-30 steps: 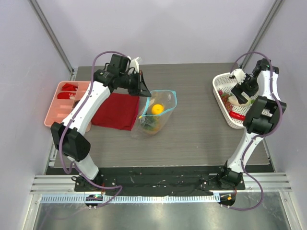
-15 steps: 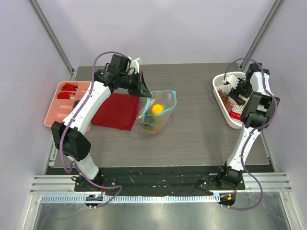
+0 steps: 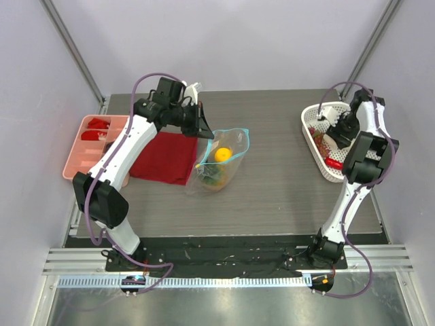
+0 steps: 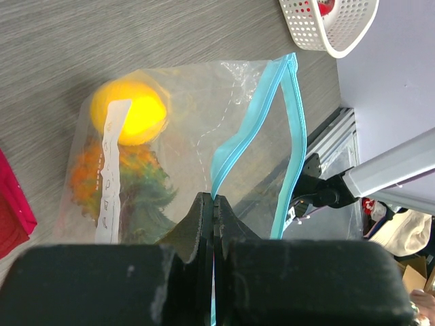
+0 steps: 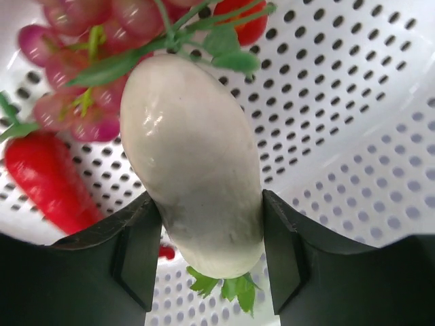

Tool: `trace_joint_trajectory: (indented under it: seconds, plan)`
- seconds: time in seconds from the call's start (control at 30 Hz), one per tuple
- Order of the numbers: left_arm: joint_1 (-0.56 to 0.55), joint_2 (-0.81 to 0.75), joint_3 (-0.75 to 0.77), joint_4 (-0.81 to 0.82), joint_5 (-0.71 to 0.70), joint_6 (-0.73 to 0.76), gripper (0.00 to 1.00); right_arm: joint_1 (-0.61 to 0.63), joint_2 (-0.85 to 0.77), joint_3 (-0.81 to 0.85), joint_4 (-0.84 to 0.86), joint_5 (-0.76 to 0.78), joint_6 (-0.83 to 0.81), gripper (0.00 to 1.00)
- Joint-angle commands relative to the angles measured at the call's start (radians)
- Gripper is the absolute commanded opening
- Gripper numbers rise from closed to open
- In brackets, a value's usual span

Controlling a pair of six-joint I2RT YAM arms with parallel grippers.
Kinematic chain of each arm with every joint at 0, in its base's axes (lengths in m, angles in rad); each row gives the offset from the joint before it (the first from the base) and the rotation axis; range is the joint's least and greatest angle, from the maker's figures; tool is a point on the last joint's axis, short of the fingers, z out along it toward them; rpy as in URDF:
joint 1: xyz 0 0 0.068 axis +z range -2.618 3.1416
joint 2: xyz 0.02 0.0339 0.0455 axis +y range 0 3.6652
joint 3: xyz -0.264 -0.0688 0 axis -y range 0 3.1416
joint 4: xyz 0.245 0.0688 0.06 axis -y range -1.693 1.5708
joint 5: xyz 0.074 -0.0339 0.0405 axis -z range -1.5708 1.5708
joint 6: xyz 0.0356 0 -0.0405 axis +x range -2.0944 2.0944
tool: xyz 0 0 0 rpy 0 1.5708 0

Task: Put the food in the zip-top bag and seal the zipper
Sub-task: Pick up the fake vegetable from the bin, then place the fake vegetable in the zipper food storage bag.

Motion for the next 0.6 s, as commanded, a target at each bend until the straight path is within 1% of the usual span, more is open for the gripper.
trace_joint_trajectory:
  seconds: [0.0, 0.13, 0.17, 0.2, 0.23, 0.27, 0.3, 0.33, 0.37, 0.4, 0.43, 0.47, 0.5, 0.53, 0.57]
  plan:
    - [0.001, -0.013, 0.000, -0.008, 0.004, 0.017, 0.00, -0.018, -0.198, 0.020, -0.066, -0.079, -0.028, 0.22]
    - [0.001, -0.010, -0.004, -0.016, 0.001, 0.026, 0.00, -0.018, -0.298, 0.052, -0.122, -0.169, -0.005, 0.11]
    - [0.001, -0.005, -0.006, -0.013, 0.007, 0.028, 0.00, -0.015, -0.319, 0.096, -0.154, -0.306, 0.044, 0.04]
    - [0.002, -0.005, -0.006, -0.013, 0.011, 0.027, 0.00, -0.014, -0.330, 0.156, -0.173, -0.367, 0.073, 0.01]
    - [0.001, -0.003, -0.007, -0.013, 0.014, 0.023, 0.00, -0.009, -0.341, 0.185, -0.206, -0.440, 0.148, 0.01]
    - [0.004, -0.002, -0.007, -0.008, 0.019, 0.022, 0.00, 0.012, -0.373, 0.211, -0.219, -0.571, 0.180, 0.01]
    - [0.004, -0.002, -0.007, -0.007, 0.028, 0.019, 0.00, 0.023, -0.393, 0.234, -0.218, -0.653, 0.232, 0.01]
    - [0.004, 0.000, -0.006, -0.007, 0.034, 0.017, 0.00, 0.041, -0.416, 0.230, -0.163, -0.719, 0.294, 0.01]
    - [0.004, -0.002, -0.006, -0.004, 0.043, 0.017, 0.00, 0.081, -0.477, 0.215, -0.117, -0.845, 0.438, 0.01]
    - [0.005, 0.000, -0.006, -0.004, 0.053, 0.017, 0.00, 0.112, -0.510, 0.160, -0.063, -0.894, 0.508, 0.01]
    - [0.004, -0.002, -0.004, -0.004, 0.062, 0.019, 0.00, 0.141, -0.551, 0.117, 0.091, -0.940, 0.580, 0.01]
    - [0.005, -0.002, -0.006, -0.002, 0.068, 0.020, 0.00, 0.170, -0.635, 0.060, 0.202, -0.989, 0.778, 0.01]
    - [0.007, -0.002, -0.006, -0.002, 0.073, 0.023, 0.00, 0.245, -0.692, -0.092, 0.341, -1.037, 0.896, 0.01]
    - [0.007, -0.005, -0.006, -0.002, 0.082, 0.025, 0.00, 0.284, -0.743, -0.188, 0.716, -1.034, 1.063, 0.01]
    - [0.010, -0.002, -0.004, -0.001, 0.091, 0.025, 0.00, 0.325, -0.789, -0.286, 0.922, -1.031, 1.318, 0.01]
